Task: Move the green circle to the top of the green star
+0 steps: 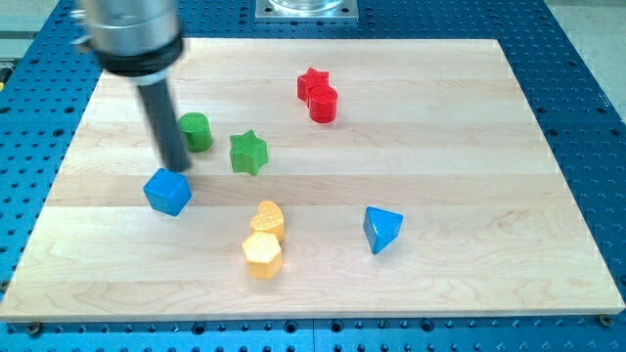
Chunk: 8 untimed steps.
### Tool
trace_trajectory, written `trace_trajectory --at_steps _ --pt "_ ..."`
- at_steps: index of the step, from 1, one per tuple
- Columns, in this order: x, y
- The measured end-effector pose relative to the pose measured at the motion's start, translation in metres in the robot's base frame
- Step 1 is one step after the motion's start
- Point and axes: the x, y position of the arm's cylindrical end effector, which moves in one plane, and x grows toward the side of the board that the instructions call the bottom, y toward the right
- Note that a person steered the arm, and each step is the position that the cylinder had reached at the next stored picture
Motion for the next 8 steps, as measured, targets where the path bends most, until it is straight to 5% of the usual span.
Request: trace_trajectory --at_steps 1,3,5,6,7,8 --pt "-0.032 -0.005" --pt "-0.044 0.128" --pt "-0.023 -0.027" --pt "0.047 -0.024" --pt "0.048 -0.001" --pt "0.047 0.101"
